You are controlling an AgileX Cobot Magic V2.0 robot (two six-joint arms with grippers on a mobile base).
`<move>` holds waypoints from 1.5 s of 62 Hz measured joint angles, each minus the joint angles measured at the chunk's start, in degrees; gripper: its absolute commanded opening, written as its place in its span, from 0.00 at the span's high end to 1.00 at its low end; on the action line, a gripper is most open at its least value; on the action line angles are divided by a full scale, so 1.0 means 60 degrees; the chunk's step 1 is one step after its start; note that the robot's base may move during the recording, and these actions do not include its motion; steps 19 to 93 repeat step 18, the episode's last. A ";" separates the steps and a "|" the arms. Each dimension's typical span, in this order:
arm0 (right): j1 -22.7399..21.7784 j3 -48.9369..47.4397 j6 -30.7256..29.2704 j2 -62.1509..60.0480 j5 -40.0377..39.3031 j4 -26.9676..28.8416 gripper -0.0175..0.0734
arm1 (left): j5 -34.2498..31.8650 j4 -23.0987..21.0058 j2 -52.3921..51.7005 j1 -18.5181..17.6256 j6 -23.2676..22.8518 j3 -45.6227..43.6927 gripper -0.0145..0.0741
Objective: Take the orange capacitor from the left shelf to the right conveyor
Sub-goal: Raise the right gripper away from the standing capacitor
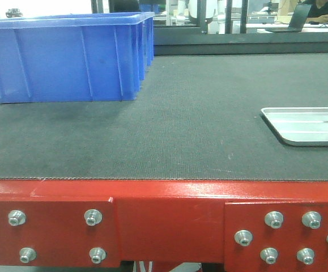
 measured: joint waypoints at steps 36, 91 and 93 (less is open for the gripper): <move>0.0000 0.0000 0.0000 0.0000 0.0000 0.0000 0.74 | 0.0000 0.0000 0.0000 0.0000 0.0000 0.0000 0.98; 0.0000 0.0000 0.0000 0.0000 0.0000 0.0000 0.74 | 0.0000 0.0000 0.0000 0.0000 0.0000 0.0000 0.98; 0.0000 0.0000 0.0000 0.0000 0.0000 0.0000 0.74 | 0.0000 0.0000 0.0000 0.0000 0.0000 0.0000 0.98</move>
